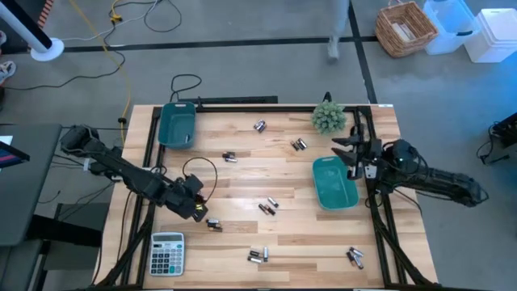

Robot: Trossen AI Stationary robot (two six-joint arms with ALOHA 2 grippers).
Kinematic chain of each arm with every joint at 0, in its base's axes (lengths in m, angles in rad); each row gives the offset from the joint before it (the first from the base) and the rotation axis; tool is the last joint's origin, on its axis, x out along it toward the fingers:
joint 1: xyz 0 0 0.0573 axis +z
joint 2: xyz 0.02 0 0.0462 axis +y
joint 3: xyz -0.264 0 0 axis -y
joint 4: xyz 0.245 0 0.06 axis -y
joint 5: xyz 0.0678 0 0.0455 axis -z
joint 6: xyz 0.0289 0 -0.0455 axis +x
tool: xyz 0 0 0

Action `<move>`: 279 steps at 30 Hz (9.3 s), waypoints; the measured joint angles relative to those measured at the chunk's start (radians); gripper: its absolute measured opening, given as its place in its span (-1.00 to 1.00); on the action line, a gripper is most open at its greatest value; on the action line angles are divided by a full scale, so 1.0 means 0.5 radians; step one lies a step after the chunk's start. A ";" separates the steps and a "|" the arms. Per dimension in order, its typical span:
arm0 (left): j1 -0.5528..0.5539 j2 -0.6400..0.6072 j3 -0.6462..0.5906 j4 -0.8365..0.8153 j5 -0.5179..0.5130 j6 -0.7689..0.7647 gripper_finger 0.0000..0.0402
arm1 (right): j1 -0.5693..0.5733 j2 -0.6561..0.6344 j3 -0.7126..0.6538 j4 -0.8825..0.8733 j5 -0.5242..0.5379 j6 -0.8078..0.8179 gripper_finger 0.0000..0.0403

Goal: Sort batteries
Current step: Put the black-silver battery into the blue bin

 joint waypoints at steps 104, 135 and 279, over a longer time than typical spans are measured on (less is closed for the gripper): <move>-0.109 0.609 0.430 0.805 -0.675 1.276 -0.56 | 1.144 3.084 1.260 -0.425 1.093 0.562 -0.72; -0.289 0.115 0.430 0.797 -1.234 1.683 -0.56 | 0.467 3.078 2.026 -0.301 0.626 -0.208 -0.72; -0.580 -0.381 0.423 0.360 -2.207 1.445 -0.56 | -0.047 4.915 4.411 -0.126 -0.010 0.244 -0.72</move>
